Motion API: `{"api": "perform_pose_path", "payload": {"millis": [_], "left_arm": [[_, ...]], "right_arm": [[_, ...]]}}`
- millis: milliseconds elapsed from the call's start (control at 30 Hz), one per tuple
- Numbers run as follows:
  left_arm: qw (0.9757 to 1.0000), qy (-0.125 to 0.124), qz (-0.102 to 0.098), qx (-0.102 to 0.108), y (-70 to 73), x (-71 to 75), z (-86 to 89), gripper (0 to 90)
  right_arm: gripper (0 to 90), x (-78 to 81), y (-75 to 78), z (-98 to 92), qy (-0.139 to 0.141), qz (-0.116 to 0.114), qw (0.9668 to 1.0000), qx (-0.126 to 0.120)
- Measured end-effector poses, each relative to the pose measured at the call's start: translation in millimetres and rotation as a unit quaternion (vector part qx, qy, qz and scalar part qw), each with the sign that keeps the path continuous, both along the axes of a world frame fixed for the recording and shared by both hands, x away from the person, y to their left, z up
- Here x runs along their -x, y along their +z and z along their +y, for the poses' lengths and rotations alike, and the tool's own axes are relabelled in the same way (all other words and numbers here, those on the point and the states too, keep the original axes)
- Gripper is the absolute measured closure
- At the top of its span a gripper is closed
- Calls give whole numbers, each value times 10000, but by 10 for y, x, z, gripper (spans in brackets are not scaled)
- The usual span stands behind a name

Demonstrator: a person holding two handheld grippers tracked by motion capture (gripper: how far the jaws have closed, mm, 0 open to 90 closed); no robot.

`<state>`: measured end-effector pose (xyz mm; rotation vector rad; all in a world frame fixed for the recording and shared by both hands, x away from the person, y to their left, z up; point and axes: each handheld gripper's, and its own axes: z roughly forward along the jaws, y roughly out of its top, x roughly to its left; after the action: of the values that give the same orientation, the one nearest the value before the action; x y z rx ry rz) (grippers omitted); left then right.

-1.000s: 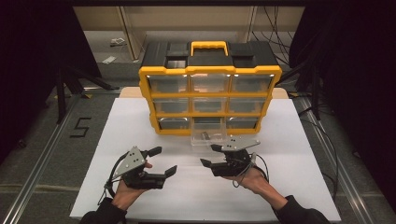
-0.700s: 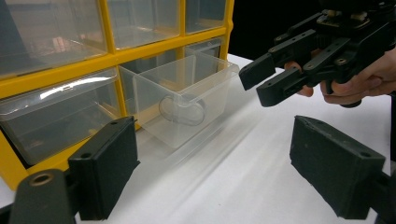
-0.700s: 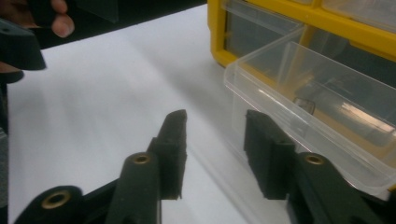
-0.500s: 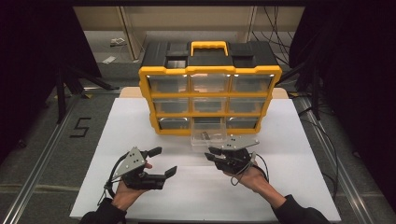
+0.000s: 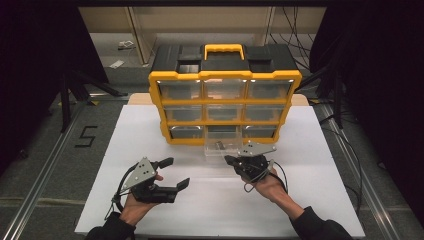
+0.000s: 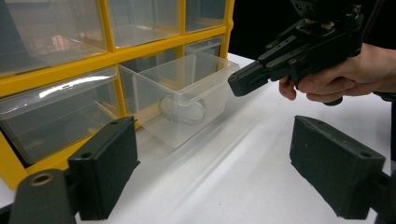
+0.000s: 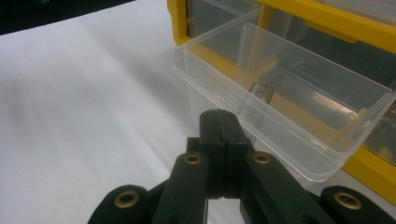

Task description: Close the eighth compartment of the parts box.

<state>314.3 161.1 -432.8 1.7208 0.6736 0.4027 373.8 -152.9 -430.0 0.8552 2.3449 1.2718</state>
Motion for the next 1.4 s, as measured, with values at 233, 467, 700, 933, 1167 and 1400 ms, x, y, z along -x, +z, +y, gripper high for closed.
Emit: {"api": "perform_pose_path", "payload": {"millis": [233, 467, 700, 933, 1167, 1400], "left_arm": [[10000, 3, 0, -3, 0, -1, 0, 151], [10000, 5, -4, -5, 1, 0, 1, 150], [10000, 4, -4, -8, 0, 0, 0, 150], [10000, 0, -2, -19, 0, -1, -1, 150], [10000, -3, -2, -27, 0, -1, -2, 150], [10000, -1, -4, -21, 0, -2, -1, 150]], "right_arm": [[900, -29, -15, 11, -26, -25, 10000, 74], [900, -54, -38, 25, -47, -16, 9999, 149], [900, -72, -51, 33, -86, -9, 9998, 183], [900, -73, -48, 50, -67, -72, 9997, 224], [900, -76, -45, 68, -99, -101, 9996, 253], [900, -95, -39, 85, -138, -153, 9995, 255]]}}
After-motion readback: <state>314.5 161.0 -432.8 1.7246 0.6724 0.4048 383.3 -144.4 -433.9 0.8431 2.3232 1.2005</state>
